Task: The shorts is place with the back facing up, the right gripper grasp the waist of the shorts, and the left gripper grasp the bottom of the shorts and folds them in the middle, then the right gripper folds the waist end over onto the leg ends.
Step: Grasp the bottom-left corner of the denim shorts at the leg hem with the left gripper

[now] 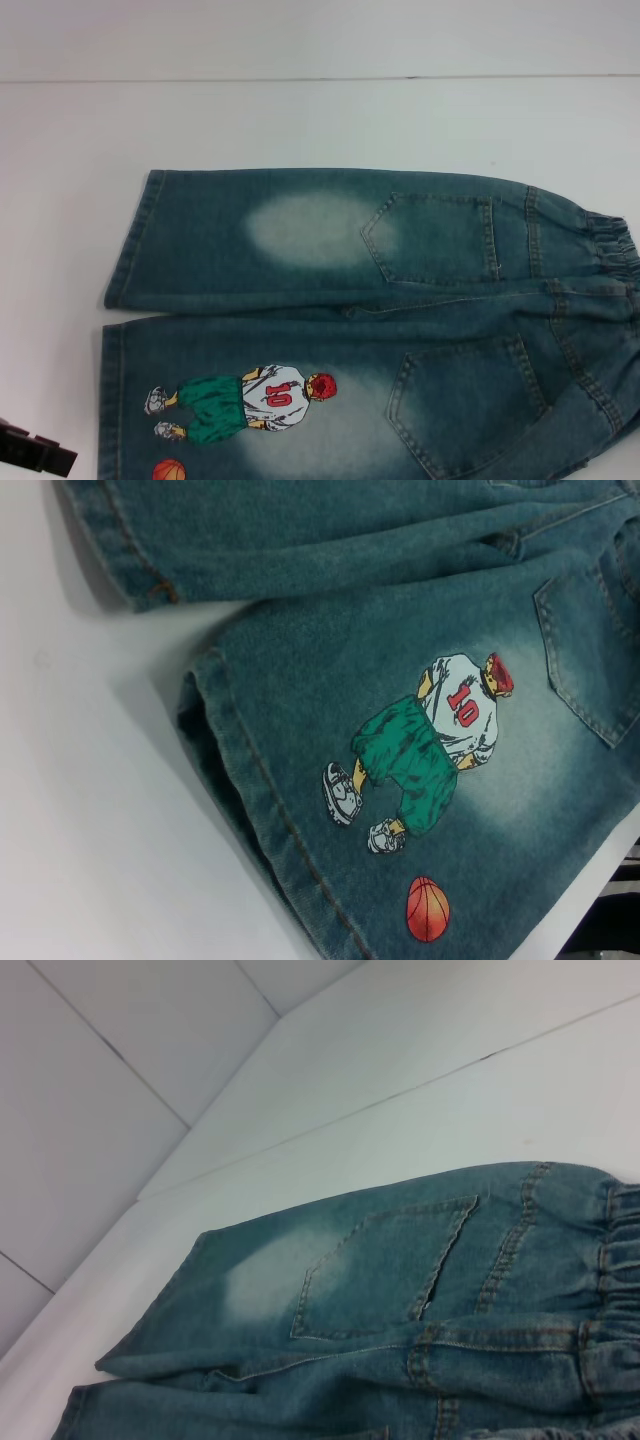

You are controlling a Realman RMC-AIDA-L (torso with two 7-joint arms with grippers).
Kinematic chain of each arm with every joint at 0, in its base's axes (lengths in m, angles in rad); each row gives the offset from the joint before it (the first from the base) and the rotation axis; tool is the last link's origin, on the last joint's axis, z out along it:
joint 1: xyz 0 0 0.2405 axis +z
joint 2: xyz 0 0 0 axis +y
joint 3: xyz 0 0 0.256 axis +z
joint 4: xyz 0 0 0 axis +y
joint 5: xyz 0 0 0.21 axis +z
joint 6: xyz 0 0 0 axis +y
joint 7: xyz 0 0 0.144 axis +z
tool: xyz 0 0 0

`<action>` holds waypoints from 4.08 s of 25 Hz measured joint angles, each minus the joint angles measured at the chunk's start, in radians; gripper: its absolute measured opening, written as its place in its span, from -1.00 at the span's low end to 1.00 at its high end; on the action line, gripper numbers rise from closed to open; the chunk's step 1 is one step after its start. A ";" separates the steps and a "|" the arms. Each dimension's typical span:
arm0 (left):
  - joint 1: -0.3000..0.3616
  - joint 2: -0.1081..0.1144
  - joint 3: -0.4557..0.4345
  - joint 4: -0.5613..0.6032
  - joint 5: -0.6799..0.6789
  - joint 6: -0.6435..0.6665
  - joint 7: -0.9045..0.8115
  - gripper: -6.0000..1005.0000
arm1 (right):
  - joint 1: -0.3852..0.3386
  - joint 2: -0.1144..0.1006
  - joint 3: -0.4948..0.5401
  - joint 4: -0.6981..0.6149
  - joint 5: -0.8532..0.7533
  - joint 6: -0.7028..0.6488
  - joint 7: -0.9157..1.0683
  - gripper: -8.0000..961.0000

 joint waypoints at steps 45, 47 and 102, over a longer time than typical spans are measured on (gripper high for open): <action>0.026 -0.030 0.033 -0.112 0.027 -0.028 -0.024 0.52 | -0.008 -0.003 -0.001 0.001 0.001 -0.008 0.000 -0.86; 0.023 -0.030 0.033 -0.125 0.026 -0.037 -0.020 0.52 | -0.008 -0.003 -0.001 0.000 0.000 -0.008 0.000 -0.86; 0.021 -0.030 0.069 -0.187 0.027 -0.115 -0.005 0.50 | -0.013 -0.002 0.001 -0.004 0.005 -0.033 -0.002 -0.83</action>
